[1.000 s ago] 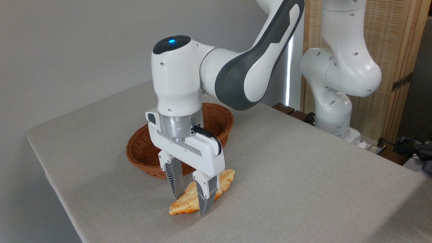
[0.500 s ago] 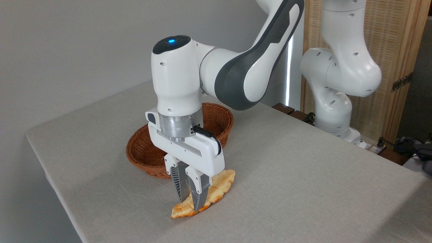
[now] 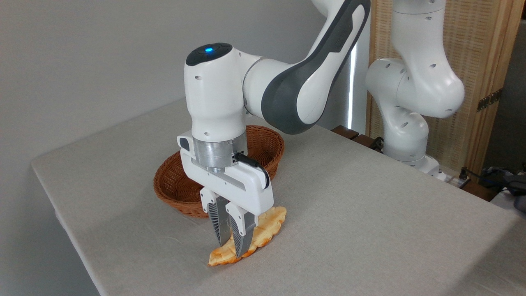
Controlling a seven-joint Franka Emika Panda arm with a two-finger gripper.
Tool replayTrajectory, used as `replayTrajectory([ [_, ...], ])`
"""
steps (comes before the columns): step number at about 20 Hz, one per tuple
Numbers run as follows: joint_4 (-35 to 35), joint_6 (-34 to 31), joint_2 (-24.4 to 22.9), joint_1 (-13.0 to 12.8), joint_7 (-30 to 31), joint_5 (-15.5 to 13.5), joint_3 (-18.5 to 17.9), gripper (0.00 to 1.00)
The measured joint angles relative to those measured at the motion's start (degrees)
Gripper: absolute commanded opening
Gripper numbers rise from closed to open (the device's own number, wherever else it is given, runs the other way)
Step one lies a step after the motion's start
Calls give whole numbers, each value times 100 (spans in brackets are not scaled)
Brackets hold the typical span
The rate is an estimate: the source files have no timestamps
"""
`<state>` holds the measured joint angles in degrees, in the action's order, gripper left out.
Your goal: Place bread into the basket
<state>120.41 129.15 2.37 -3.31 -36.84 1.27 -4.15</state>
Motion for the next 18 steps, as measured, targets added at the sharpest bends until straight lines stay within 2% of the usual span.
replayTrajectory([
  [3, 0, 0, -3, 0, 0, 0, 0, 39],
  [6, 0, 0, -8, 1, 0, 0, -3, 28],
  [18, 0, 0, -20, 5, -214, 0, -10, 26],
])
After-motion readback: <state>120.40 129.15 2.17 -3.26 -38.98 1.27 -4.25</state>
